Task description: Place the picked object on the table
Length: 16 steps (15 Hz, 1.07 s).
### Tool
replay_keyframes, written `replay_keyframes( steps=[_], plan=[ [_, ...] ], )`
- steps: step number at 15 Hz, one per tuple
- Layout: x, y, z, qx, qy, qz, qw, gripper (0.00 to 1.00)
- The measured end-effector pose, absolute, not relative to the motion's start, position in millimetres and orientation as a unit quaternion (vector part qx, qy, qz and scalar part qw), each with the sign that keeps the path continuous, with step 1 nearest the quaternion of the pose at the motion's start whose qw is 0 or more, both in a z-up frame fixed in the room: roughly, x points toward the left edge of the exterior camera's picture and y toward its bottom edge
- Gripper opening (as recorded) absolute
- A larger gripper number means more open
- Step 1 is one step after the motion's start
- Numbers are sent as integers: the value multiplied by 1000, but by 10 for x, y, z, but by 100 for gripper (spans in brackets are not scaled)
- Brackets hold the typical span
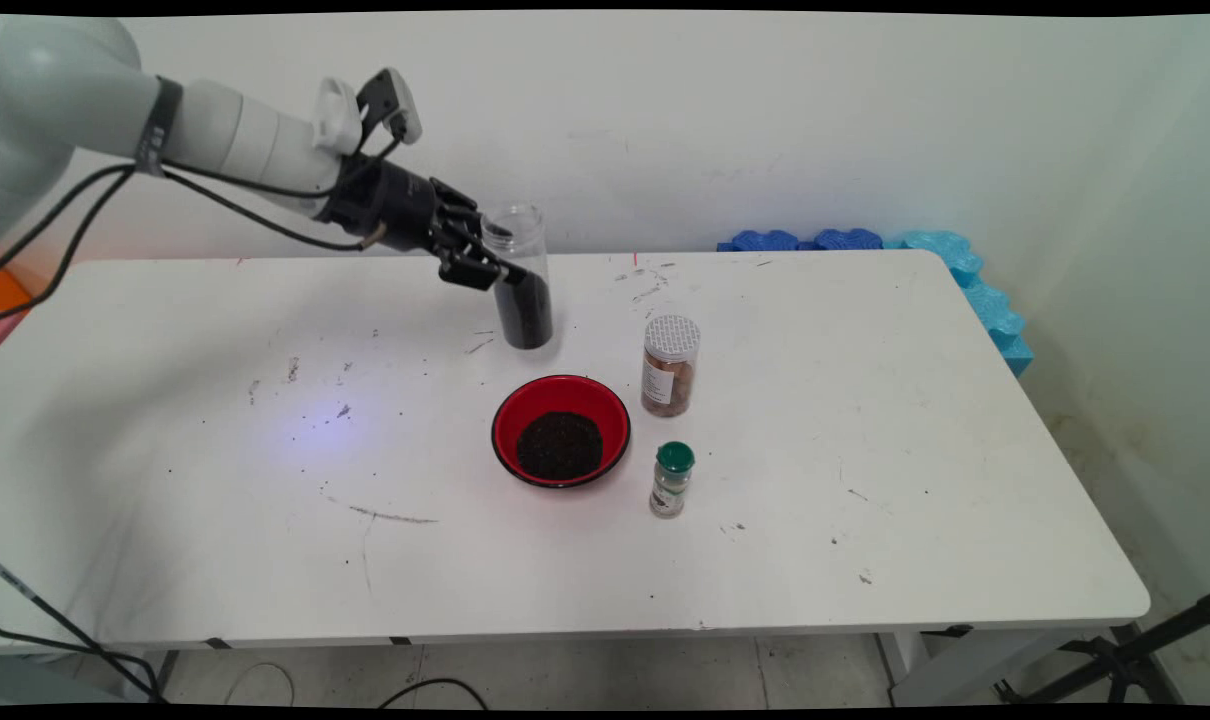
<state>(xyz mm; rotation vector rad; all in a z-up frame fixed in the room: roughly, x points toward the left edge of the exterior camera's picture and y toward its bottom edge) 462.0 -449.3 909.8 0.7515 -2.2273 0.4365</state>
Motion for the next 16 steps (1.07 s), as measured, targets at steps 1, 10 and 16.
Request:
replay_keyframes(
  steps=[1,10,16],
  plan=[
    [4617,-4489,9044,295,-866,168,366,0],
    [4584,-4448,8708,315,-863,152,364,0],
    [4565,-4440,8581,320,-862,146,364,0]
  ],
)
